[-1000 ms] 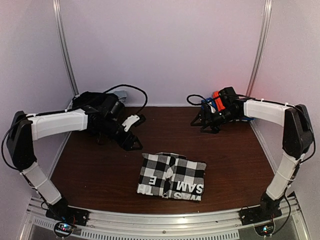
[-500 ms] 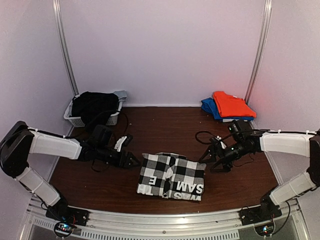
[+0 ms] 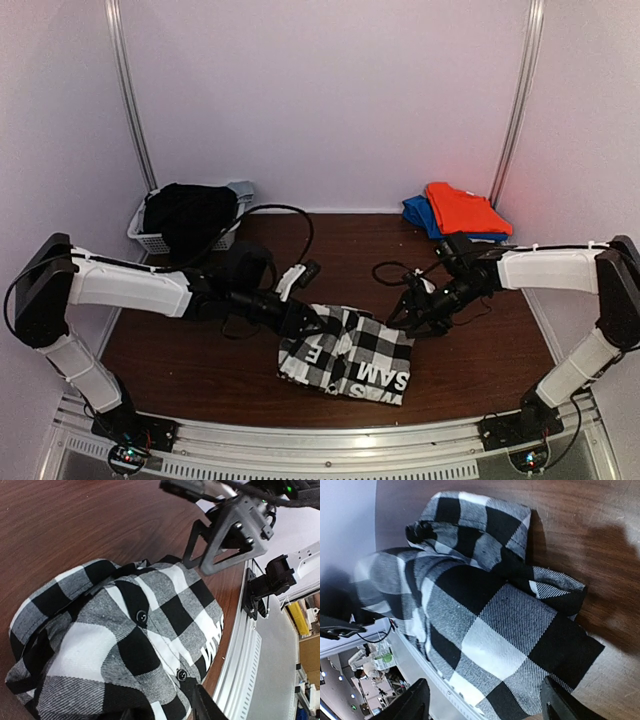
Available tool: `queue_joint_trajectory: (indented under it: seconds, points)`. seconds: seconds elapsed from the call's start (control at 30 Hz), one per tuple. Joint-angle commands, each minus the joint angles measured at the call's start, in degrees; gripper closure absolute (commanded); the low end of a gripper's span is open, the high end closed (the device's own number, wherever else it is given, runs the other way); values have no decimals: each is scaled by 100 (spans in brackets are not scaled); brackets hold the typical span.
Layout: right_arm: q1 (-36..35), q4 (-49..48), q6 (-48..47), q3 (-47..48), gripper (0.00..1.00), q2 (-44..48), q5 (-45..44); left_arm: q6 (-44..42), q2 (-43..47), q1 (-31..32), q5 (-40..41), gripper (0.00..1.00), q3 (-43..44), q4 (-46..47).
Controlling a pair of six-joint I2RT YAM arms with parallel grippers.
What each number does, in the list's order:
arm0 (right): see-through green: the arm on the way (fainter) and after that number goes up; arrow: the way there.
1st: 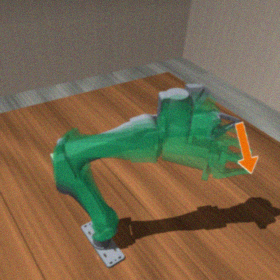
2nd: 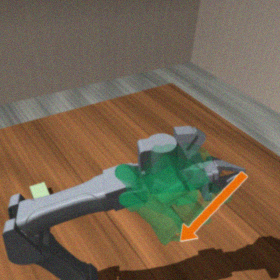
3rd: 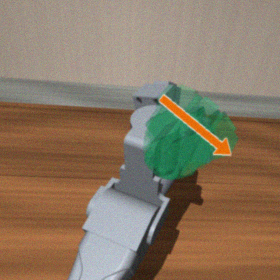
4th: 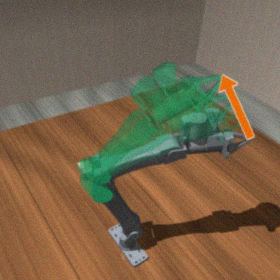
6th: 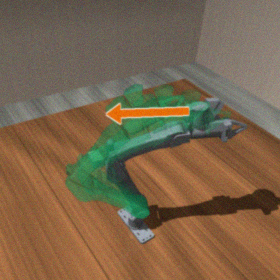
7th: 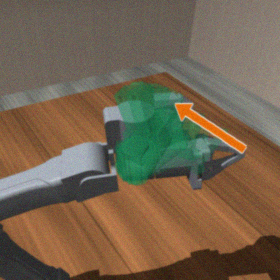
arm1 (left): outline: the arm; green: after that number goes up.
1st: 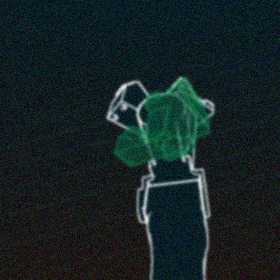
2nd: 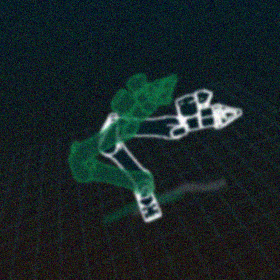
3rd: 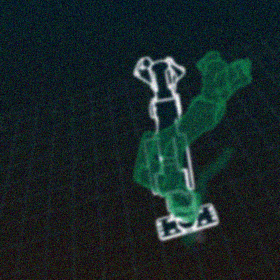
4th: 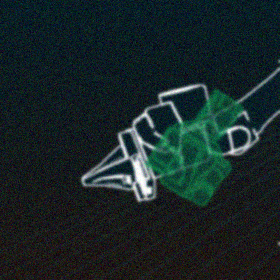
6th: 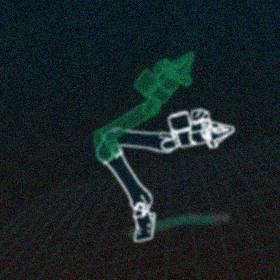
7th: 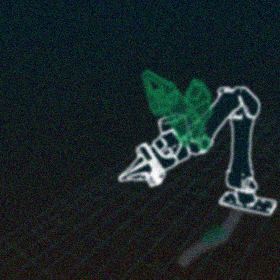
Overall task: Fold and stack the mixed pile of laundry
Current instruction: Smooth out the square-folded shirt at the center of the board.
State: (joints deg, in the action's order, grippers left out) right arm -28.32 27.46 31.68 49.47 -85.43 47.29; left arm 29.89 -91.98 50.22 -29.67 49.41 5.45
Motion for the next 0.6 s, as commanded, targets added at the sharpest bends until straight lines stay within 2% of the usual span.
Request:
queue_joint_trajectory:
  seconds: [0.0,0.1,0.23,0.3,0.37,0.47,0.57]
  points:
    - [-69,115,-206,9,28,-458,-214,-652,-144,317,870,61,476,-845]
    - [-69,280,-373,178,31,-670,-391,-793,-38,435,1259,57,520,-1201]
    - [-69,390,-419,324,31,-711,-548,-302,474,224,1562,48,-59,-938]
    - [-69,419,-409,318,30,-682,-682,-46,729,14,1597,44,-401,-767]
    - [-62,405,-374,281,24,-631,-826,121,916,-123,1701,36,-638,-690]
    - [-59,116,-267,162,16,-602,-809,335,823,-414,1226,30,-879,-390]
    - [-60,-279,-195,111,13,-669,-637,340,535,-495,837,28,-909,-146]
